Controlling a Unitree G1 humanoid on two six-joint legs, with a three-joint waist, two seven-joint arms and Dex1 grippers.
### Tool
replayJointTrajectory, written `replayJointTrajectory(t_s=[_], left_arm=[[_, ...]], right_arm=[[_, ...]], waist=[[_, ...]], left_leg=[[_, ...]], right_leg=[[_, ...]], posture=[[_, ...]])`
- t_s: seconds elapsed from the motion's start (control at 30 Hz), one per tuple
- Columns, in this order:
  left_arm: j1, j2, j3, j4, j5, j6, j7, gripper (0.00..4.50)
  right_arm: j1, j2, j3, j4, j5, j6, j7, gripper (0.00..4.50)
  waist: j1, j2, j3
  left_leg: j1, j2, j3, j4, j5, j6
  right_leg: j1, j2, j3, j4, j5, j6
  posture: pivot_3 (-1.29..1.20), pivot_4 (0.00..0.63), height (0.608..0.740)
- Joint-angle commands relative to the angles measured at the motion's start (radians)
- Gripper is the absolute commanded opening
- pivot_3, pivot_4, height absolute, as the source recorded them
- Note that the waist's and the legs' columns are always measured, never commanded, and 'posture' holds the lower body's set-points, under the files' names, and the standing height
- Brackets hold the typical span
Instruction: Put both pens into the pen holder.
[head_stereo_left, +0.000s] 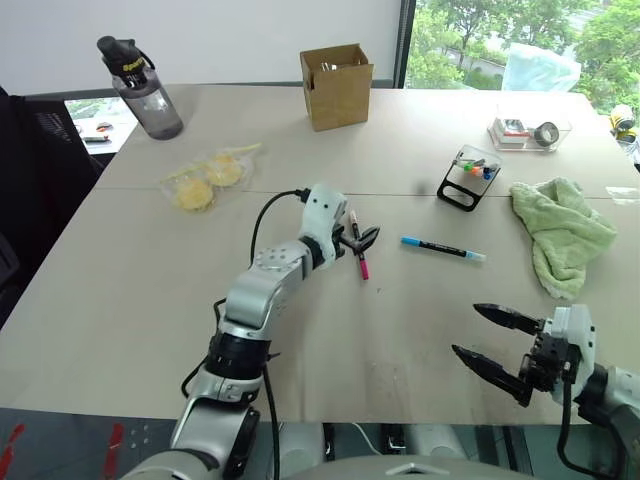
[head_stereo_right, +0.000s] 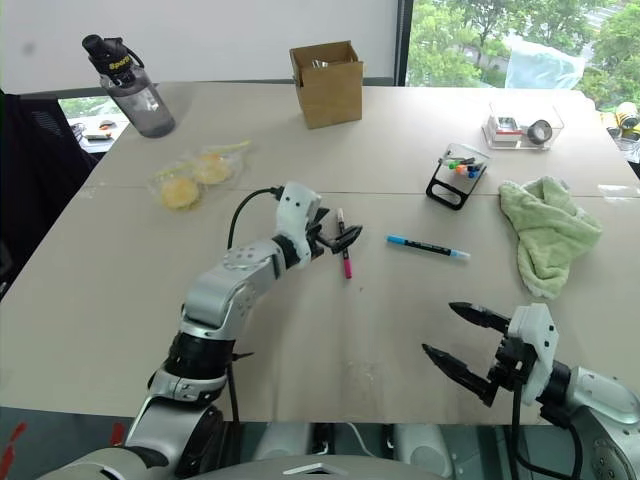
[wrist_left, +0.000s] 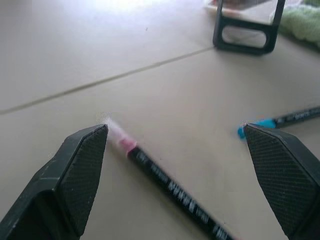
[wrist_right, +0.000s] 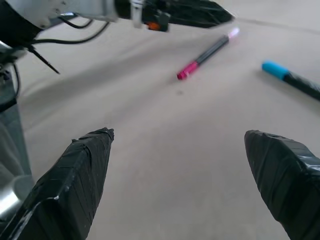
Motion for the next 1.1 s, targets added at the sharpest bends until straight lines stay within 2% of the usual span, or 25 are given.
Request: replayJointTrajectory(t_s=[0.03,0.17,0.33,0.43,0.47,0.63,0.67,0.7,0.8,0.9,1.1], left_arm=[[-0.022,-0.031,-0.024,0.024,0.041,0.056,0.064,4.47],[-0.033,-0.082,-0.08,0.087,0.128,0.1,0.157,4.47],[-0.037,-0.136,-0.146,0.127,0.189,0.28,0.223,4.47],[-0.034,-0.174,-0.128,0.121,0.192,0.401,0.25,4.47],[-0.034,-0.198,-0.098,0.118,0.186,0.45,0.265,3.95],[-0.024,-0.227,-0.057,0.097,0.215,0.564,0.319,1.9],[-0.019,-0.227,-0.052,0.091,0.222,0.58,0.329,1.3],[-0.014,-0.226,-0.048,0.087,0.226,0.589,0.335,1.08],[-0.001,-0.202,-0.057,0.076,0.241,0.591,0.341,0.04],[0.012,-0.197,-0.047,0.058,0.248,0.584,0.348,0.04],[0.043,-0.183,0.009,0.025,0.242,0.462,0.341,0.04]], right_arm=[[-0.032,-0.003,-0.037,-0.046,0.022,0.011,-0.042,4.5],[-0.048,0.0,-0.05,-0.038,0.013,0.006,-0.059,4.5],[-0.056,0.0,-0.072,-0.025,0.013,-0.002,-0.064,4.5],[-0.062,-0.002,-0.075,-0.02,0.014,-0.004,-0.062,4.5],[-0.065,-0.002,-0.075,-0.016,0.013,-0.005,-0.06,4.5],[-0.085,-0.005,-0.07,0.001,0.009,-0.008,-0.054,4.5],[-0.088,-0.005,-0.068,0.002,0.009,-0.008,-0.052,4.5],[-0.09,-0.006,-0.066,0.004,0.009,-0.009,-0.05,4.5],[-0.109,-0.007,-0.054,0.021,0.007,-0.011,-0.04,4.5],[-0.123,-0.006,-0.045,0.031,0.002,-0.011,-0.033,4.5],[-0.167,0.01,-0.02,0.043,0.019,0.018,-0.047,4.5]], waist=[[0.001,0.0,0.0],[0.008,-0.001,0.0],[0.013,0.0,-0.001],[0.013,-0.001,-0.003],[0.013,-0.001,-0.004],[0.012,0.002,-0.012],[0.011,0.002,-0.013],[0.011,0.002,-0.014],[0.001,0.002,-0.017],[-0.003,0.004,-0.018],[-0.005,0.004,-0.019]], left_leg=[[0.0,0.0,0.0,0.0,0.0,0.0],[0.0,-0.001,0.0,0.0,0.0,0.0],[0.001,-0.001,0.0,0.0,0.0,0.0],[0.002,-0.001,-0.001,0.0,0.0,0.0],[0.001,-0.001,-0.001,0.0,0.0,0.0],[0.001,-0.001,-0.001,0.0,0.0,0.0],[0.002,-0.001,-0.001,0.0,0.0,0.0],[0.002,-0.001,-0.002,0.0,0.0,0.0],[0.001,-0.001,-0.002,-0.001,0.0,0.0],[0.002,-0.002,-0.002,-0.002,0.0,0.0],[0.003,-0.004,-0.012,-0.003,0.0,0.0]], right_leg=[[0.0,0.0,0.0,0.0,0.0,0.0],[0.0,-0.001,0.0,0.0,0.0,0.0],[0.001,-0.001,0.0,0.0,0.0,0.0],[0.002,-0.001,0.0,0.0,-0.001,0.002],[0.002,-0.001,0.0,0.0,-0.001,0.002],[0.002,-0.001,0.0,0.0,-0.001,0.002],[0.002,-0.001,0.0,0.0,-0.001,0.002],[0.002,-0.001,0.0,0.0,-0.001,0.002],[0.004,-0.001,0.001,0.0,-0.001,0.002],[0.005,0.0,0.002,0.0,-0.001,0.002],[0.005,0.004,0.006,0.0,-0.001,0.002]], posture=[[0.0,0.15,0.739],[0.0,0.15,0.739],[0.0,0.15,0.739],[0.0,0.15,0.739],[0.0,0.15,0.739],[0.0,0.15,0.739],[0.0,0.15,0.739],[0.0,0.15,0.739],[0.0,0.15,0.739],[0.0,0.15,0.739],[0.0,0.15,0.739]])
